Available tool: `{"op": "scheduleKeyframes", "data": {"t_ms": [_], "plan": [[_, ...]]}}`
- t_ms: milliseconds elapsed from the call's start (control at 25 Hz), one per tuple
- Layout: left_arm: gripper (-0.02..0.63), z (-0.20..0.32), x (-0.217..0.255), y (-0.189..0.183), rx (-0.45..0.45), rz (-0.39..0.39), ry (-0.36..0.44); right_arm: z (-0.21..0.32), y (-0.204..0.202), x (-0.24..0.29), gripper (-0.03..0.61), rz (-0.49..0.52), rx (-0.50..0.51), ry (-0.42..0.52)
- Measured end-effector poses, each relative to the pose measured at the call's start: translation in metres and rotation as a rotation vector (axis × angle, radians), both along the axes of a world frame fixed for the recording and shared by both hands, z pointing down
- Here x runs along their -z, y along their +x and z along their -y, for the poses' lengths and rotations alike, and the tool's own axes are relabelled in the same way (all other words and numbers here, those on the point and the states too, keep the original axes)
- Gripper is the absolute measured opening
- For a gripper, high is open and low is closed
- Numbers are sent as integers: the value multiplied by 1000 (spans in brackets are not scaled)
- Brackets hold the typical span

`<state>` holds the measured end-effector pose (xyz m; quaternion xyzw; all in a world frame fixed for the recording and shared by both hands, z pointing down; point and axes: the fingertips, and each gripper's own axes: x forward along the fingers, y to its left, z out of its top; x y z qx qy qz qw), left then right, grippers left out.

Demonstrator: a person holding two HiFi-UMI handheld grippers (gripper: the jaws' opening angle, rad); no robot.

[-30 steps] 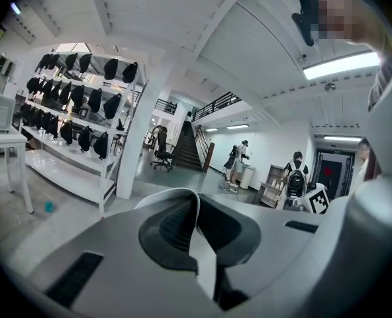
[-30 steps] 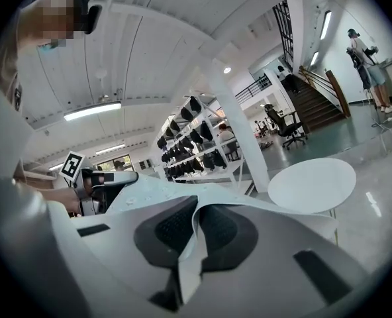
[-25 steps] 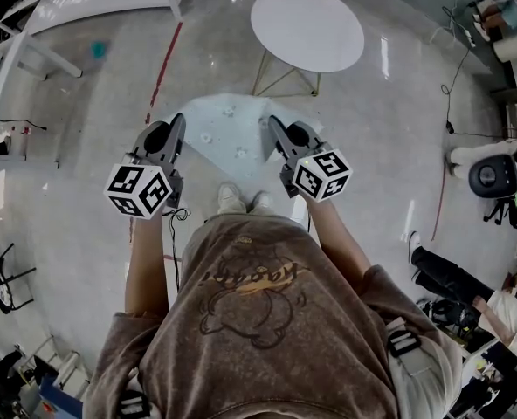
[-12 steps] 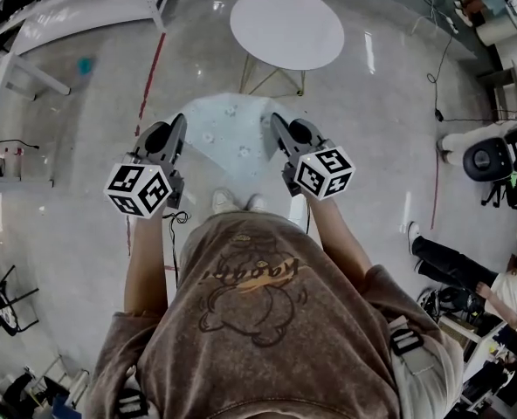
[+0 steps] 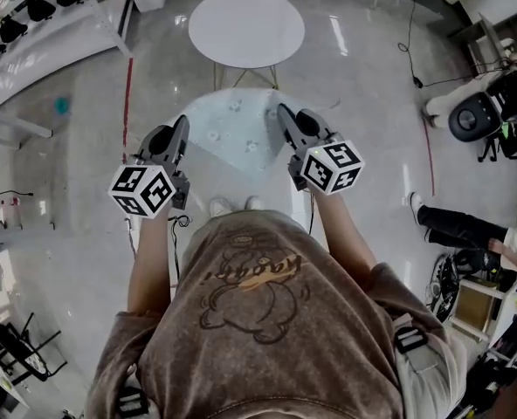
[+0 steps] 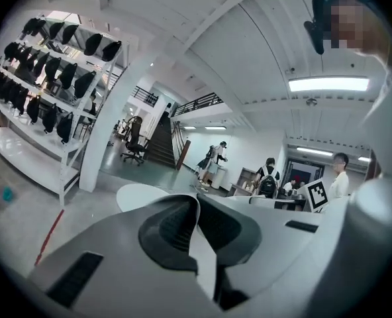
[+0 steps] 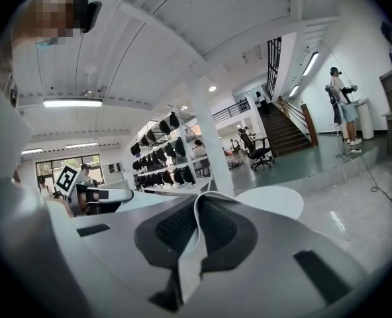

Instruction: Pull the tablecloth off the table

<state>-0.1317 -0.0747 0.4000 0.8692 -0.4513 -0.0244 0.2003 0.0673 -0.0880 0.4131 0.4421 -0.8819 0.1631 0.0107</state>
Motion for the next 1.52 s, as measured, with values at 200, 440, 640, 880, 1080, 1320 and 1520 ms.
{"op": "scheduleKeyframes", "data": {"t_ms": [200,440,640,880,1080,1320,1520], "plan": [[20,17,1,32,-74,37,27,4,31,5,12,-13,-108,11],[20,27,-3,59,-122,94,70,-1,54,3,12,-6,-192,9],[20,33,-16,68,-139,91,63,0,61,-6,12,-8,-211,18],[20,39,-29,70,-136,91,35,6,61,-19,12,-6,-214,-1],[20,35,-31,70,-126,89,25,5,61,-24,12,14,-208,-13],[20,45,-32,57,-107,79,12,20,49,-25,11,25,-191,-21],[20,44,-33,51,-91,77,4,22,43,-27,11,28,-172,-26]]}}
